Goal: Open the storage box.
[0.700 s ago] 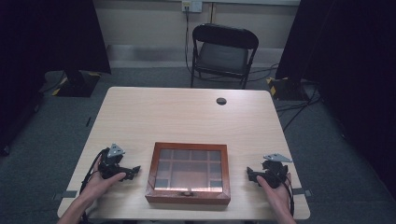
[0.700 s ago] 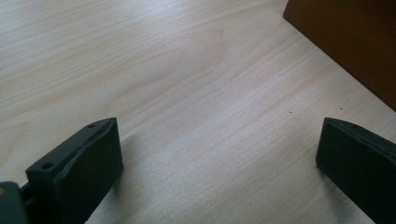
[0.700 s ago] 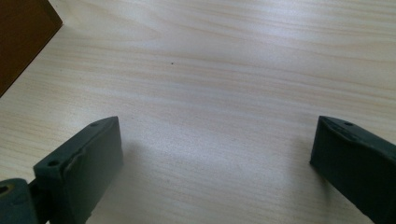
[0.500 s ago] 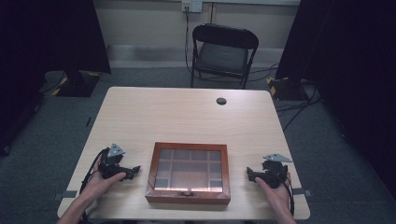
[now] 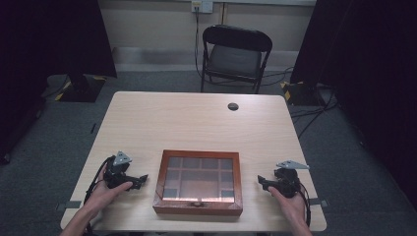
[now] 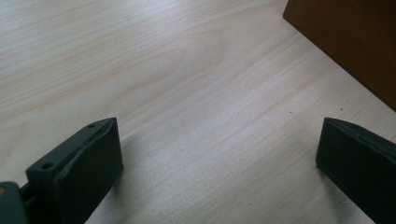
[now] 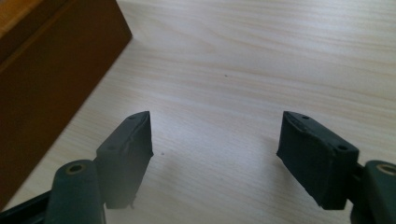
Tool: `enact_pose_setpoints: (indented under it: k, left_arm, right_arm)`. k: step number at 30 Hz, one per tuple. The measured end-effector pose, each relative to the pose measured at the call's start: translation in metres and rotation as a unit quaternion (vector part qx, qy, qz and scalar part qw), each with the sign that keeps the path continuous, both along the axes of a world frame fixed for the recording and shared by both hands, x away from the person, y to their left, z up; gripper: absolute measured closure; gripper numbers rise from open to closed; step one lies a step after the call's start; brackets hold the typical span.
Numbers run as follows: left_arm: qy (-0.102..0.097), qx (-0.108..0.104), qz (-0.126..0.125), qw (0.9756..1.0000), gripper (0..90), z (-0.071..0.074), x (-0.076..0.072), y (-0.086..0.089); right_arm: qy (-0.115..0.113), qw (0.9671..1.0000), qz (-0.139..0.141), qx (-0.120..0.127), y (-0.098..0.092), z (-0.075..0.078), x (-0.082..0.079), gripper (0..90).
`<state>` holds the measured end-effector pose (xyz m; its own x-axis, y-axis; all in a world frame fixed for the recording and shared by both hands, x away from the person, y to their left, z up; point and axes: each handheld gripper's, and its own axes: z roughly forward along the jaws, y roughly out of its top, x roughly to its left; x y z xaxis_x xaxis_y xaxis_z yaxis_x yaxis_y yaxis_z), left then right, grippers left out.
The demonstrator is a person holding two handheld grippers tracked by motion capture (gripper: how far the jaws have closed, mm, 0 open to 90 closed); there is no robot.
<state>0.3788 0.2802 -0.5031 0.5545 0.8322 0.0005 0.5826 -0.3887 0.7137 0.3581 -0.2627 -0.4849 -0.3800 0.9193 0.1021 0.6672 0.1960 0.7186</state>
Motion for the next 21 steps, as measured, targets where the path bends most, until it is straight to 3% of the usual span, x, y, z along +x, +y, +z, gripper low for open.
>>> enact_pose_setpoints:
  k: [4,7,10,13,15,20,21]
  left_arm:
    - [0.0,0.0,0.0,1.0,0.0,0.0,0.0,0.0]
    - [0.0,0.0,0.0,1.0,0.0,0.0,0.0,0.0]
    - [0.0,0.0,0.0,1.0,0.0,0.0,0.0,0.0]
    - [0.0,0.0,0.0,1.0,0.0,0.0,0.0,0.0]
    - [0.0,0.0,0.0,1.0,0.0,0.0,0.0,0.0]
    - [0.0,0.0,0.0,1.0,0.0,0.0,0.0,0.0]
    - [0.0,0.0,0.0,1.0,0.0,0.0,0.0,0.0]
  right_arm:
    - [0.003,0.9996,0.014,0.025,0.003,0.006,0.001,35.2]
    - [-0.021,0.9989,0.03,0.03,0.008,0.017,0.0,38.9]
    - [-0.023,0.9977,0.051,0.04,0.013,0.024,-0.001,42.2]
    - [-0.013,0.9957,0.08,0.043,0.02,0.031,-0.002,44.3]
    - [-0.011,0.994,0.091,0.059,0.023,0.035,-0.004,46.5]
    - [-0.023,0.9902,0.12,0.067,0.034,0.046,-0.01,50.9]
    - [-0.028,0.9883,0.128,0.078,0.039,0.051,-0.013,52.6]
